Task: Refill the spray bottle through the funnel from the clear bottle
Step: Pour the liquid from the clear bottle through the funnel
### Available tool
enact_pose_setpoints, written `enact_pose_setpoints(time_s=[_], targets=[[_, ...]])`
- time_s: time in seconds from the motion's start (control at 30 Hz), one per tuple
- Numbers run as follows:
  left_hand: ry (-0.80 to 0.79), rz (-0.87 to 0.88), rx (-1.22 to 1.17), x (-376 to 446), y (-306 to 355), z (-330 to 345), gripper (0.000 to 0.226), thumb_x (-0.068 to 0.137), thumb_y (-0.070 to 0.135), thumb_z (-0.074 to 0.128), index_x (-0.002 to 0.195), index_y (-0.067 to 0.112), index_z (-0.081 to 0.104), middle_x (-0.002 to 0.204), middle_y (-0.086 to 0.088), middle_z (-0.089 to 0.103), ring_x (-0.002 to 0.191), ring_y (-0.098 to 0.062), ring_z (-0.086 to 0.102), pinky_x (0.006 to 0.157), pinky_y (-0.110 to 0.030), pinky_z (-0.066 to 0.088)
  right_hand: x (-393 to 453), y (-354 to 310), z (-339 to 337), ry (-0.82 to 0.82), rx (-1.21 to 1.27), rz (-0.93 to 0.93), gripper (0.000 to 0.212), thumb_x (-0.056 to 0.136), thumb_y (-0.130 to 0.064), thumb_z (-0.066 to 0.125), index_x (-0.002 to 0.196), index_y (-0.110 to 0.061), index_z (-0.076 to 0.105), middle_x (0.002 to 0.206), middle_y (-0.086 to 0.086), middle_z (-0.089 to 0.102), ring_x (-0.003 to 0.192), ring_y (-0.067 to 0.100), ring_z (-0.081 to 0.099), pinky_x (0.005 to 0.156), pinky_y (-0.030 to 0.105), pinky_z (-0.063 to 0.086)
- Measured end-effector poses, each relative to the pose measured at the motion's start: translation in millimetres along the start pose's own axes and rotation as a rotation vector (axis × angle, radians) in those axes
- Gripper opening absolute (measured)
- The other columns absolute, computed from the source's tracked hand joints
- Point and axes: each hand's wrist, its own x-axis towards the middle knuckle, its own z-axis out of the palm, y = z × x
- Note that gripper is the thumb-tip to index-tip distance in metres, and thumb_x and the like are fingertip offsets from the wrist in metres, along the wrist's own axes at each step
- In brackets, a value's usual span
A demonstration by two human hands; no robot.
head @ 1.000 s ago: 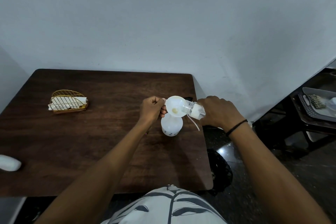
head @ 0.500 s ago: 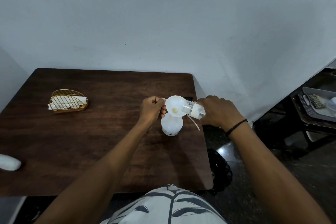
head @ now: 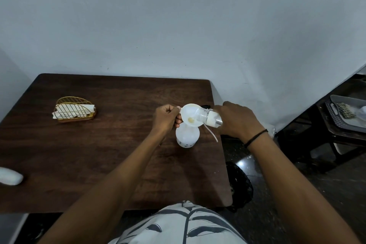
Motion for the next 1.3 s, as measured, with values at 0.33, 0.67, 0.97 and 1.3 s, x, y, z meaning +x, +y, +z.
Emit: enact_pose_setpoints(time_s=[0.33,0.67,0.97,1.3], targets=[[0.001,0.003,0.021,1.1,-1.8,-0.3,0.021,0.094,0.016,0.061,0.079,0.002,0.068,0.065,-0.01,0.068,0.05,-0.015,0.061,0.048,-0.028,0.051,0.7,-8.3,-4.2,0.034,-0.131,-0.015,0.05,0.086,-0.038,0.064,0.134,-0.027,0.051,0.115,0.004,0.056,0.101,0.027,0.057,0.076,0.034,0.033],[0.004,0.021,0.046,1.0,-0.1,1.1,0.025,0.095,0.017,0.06,0.08,-0.001,0.067,0.064,-0.011,0.067,0.047,-0.012,0.059,0.045,-0.024,0.049,5.9,-11.9,1.9,0.181,-0.218,-0.047,0.04,0.069,-0.021,0.077,0.108,-0.019,0.07,0.091,0.009,0.06,0.077,0.032,0.057,0.069,0.036,0.034],[-0.003,0.039,0.044,0.9,-0.7,-0.1,0.025,0.093,0.019,0.064,0.071,0.007,0.064,0.061,-0.008,0.066,0.047,-0.013,0.058,0.044,-0.025,0.048,8.6,-19.4,8.5,0.406,-0.264,-0.081,0.038,0.056,-0.004,0.075,0.092,-0.015,0.07,0.08,0.01,0.056,0.065,0.03,0.053,0.064,0.037,0.04],[-0.005,0.044,0.042,3.5,-2.4,-5.1,0.032,0.094,0.029,0.062,0.077,0.003,0.066,0.061,-0.007,0.066,0.048,-0.013,0.06,0.045,-0.024,0.048,13.8,-21.2,17.1,0.534,-0.263,-0.098,0.04,0.068,-0.003,0.071,0.107,-0.014,0.069,0.091,0.012,0.06,0.077,0.032,0.056,0.076,0.042,0.043]])
